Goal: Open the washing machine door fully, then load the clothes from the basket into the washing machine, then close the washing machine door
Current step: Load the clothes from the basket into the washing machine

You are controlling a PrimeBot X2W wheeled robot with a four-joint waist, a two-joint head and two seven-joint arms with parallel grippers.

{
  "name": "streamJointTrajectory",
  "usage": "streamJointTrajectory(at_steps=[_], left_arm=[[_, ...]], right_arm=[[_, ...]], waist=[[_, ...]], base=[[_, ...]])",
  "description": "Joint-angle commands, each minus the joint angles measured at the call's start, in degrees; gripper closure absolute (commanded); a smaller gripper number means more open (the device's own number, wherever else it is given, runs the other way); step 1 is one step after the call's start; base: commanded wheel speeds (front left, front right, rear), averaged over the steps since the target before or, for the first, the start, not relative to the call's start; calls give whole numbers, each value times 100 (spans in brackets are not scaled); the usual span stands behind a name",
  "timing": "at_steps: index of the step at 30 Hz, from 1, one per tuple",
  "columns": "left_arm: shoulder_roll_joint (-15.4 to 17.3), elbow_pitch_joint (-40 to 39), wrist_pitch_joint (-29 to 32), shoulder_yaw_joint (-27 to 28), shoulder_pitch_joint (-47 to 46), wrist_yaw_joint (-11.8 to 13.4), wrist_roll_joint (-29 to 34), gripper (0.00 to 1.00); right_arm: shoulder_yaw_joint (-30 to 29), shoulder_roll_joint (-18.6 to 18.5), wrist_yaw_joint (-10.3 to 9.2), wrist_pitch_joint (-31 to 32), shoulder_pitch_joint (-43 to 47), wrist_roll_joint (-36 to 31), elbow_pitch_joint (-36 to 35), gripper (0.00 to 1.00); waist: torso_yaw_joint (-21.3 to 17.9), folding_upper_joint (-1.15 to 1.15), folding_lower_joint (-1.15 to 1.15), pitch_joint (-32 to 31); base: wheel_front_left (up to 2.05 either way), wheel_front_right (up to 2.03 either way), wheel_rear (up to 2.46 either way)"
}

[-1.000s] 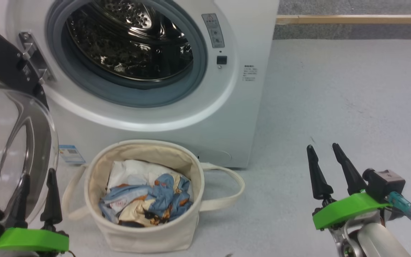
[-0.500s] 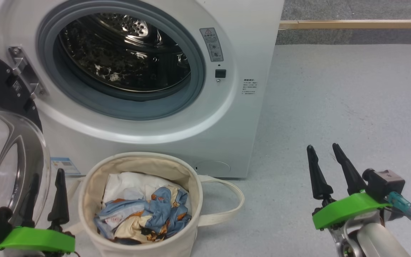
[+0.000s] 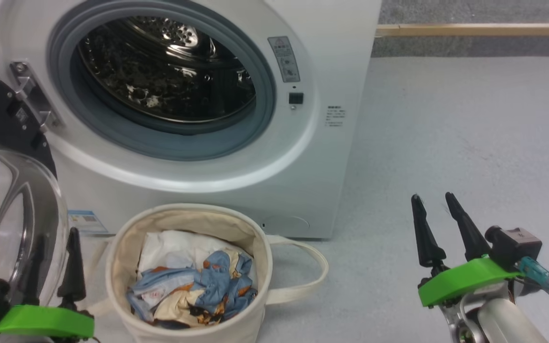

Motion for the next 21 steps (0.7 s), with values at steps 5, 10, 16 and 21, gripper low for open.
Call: streamJointTrajectory(at_steps=[5,10,16,21], left_arm=[[151,-156,-28,257,-287,8,77,0],[127,-161,-28,242,-296,-8,94,0],[113,-158,-28,232,-312,-20,101,0],[105,-160,-28,173,-339,-32,117,0]], right_arm=[[76,10,5,-71,-174,-48,-176,0],[78,10,5,-71,-185,-51,-178,0],[80,10,5,-71,-193,-68,-175,0],[112,21,5,-71,-206,-77,-152,0]], waist=[[17,0,2,12],[35,0,2,28],[42,0,2,56],[41,0,2,93]], base=[[90,-89,-1],[23,-23,0],[0,0,0],[0,0,0]])
